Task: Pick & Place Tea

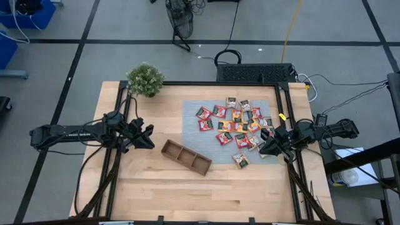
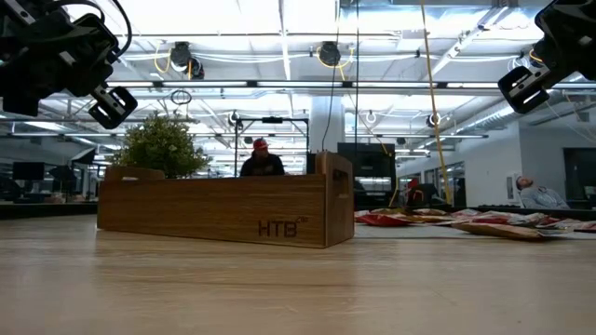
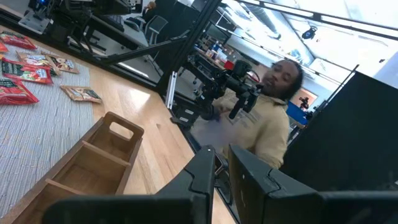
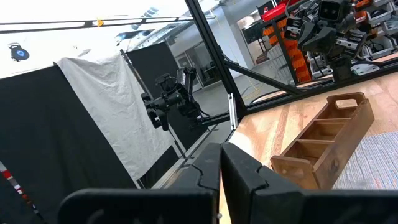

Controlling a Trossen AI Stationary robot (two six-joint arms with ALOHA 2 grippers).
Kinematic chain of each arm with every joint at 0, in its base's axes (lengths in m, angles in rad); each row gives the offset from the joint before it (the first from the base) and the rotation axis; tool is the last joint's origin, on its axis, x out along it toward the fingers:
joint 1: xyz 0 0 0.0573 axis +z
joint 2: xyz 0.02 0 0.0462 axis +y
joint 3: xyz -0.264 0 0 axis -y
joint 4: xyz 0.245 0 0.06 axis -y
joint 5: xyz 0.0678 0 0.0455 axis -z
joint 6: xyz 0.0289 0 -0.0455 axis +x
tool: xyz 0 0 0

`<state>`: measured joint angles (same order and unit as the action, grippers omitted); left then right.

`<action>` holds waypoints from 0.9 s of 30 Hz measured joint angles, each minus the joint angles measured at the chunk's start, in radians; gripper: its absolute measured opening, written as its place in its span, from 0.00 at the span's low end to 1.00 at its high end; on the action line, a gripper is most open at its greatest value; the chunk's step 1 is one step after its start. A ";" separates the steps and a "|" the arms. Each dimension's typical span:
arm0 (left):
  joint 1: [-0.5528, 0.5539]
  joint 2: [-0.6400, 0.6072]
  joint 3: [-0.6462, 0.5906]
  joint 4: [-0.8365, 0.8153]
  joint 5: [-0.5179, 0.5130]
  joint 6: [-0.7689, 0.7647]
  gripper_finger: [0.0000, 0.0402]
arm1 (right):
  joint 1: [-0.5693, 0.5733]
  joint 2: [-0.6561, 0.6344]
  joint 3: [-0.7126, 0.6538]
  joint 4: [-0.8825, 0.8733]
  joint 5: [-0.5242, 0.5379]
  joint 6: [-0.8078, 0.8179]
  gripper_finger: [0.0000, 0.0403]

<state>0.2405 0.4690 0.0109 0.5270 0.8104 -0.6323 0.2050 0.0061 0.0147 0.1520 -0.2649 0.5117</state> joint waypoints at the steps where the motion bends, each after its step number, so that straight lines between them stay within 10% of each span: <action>1: 0.000 0.000 0.000 0.000 0.000 0.000 0.12 | 0.000 0.000 0.000 0.000 0.000 0.000 0.01; 27: 0.000 0.000 0.000 0.000 0.000 0.000 0.12 | 0.000 0.000 0.000 0.008 0.170 -0.067 0.01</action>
<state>0.2405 0.4690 0.0113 0.5270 0.8108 -0.6323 0.2047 0.0059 0.0147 0.1604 -0.0951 0.4443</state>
